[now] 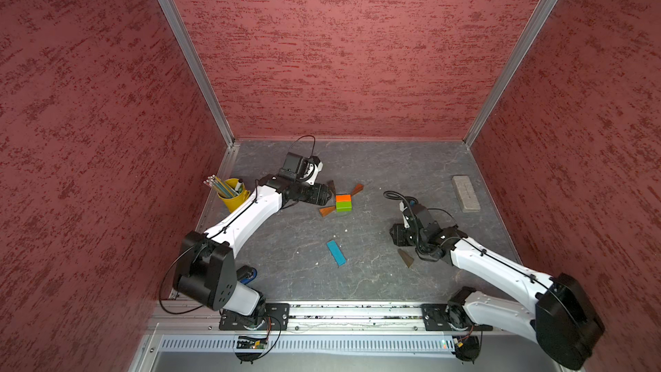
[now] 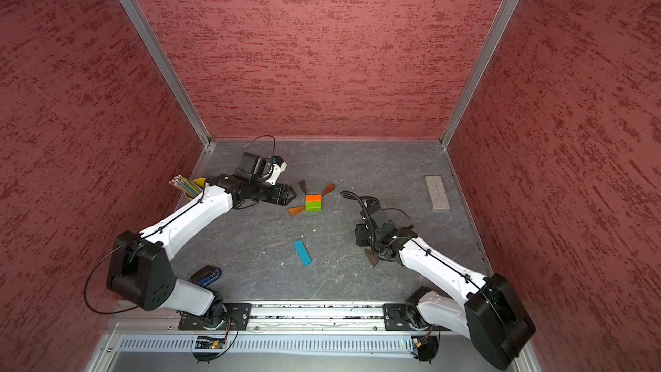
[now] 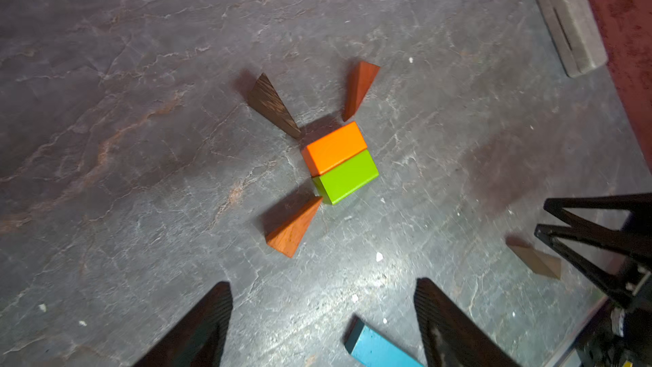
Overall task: Assemble a small pinwheel with building blocks
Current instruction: Pick up the building block from the center of the board.
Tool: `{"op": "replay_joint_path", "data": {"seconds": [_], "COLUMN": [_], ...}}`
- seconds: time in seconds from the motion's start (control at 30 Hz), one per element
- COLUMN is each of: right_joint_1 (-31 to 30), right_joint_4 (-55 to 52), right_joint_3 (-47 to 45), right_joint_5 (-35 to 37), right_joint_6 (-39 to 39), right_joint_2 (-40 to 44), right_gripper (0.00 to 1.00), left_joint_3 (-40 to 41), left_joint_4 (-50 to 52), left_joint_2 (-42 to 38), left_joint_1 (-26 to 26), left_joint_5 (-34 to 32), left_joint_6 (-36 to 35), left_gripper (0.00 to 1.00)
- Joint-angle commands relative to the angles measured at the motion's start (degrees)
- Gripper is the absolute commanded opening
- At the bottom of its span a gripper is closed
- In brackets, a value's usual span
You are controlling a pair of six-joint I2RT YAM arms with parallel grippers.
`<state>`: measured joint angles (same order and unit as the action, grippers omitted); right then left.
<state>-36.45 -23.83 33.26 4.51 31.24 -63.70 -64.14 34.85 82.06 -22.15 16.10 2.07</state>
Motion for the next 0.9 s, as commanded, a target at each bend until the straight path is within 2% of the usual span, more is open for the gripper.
{"op": "replay_joint_path", "data": {"seconds": [0.0,0.2,0.33,0.47,0.57,0.87], "right_joint_1": [-3.2,-8.4,-10.6,-12.1,-13.6,-14.4], "right_joint_4": [-8.1,-13.1,-11.6,-13.0,-16.8,-20.9], "right_joint_3": [-0.5,-2.5,-4.4,-3.6,-2.2,-2.0], "right_joint_5": [5.9,8.4,7.7,9.3,13.1,16.0], "right_joint_6": [10.5,19.1,20.3,21.7,23.8,25.8], "right_joint_2": [1.1,4.9,5.1,2.8,2.0,6.0], "right_gripper": [0.49,0.47,0.47,0.46,0.47,0.50], "left_joint_3": [2.9,4.8,8.5,8.0,7.9,7.7], "left_joint_4": [-1.2,4.7,2.3,1.7,1.9,1.0], "left_joint_2": [-4.0,-11.7,-16.3,-16.3,-15.7,-14.5], "left_joint_1": [-2.2,-4.7,-4.1,-4.0,-4.1,-4.0], "left_joint_5": [3.8,5.3,6.1,6.8,6.8,7.7], "left_joint_6": [-2.7,-5.9,-7.0,-6.2,-6.0,-5.5], "left_gripper": [1.00,1.00,1.00,1.00,1.00,1.00]}}
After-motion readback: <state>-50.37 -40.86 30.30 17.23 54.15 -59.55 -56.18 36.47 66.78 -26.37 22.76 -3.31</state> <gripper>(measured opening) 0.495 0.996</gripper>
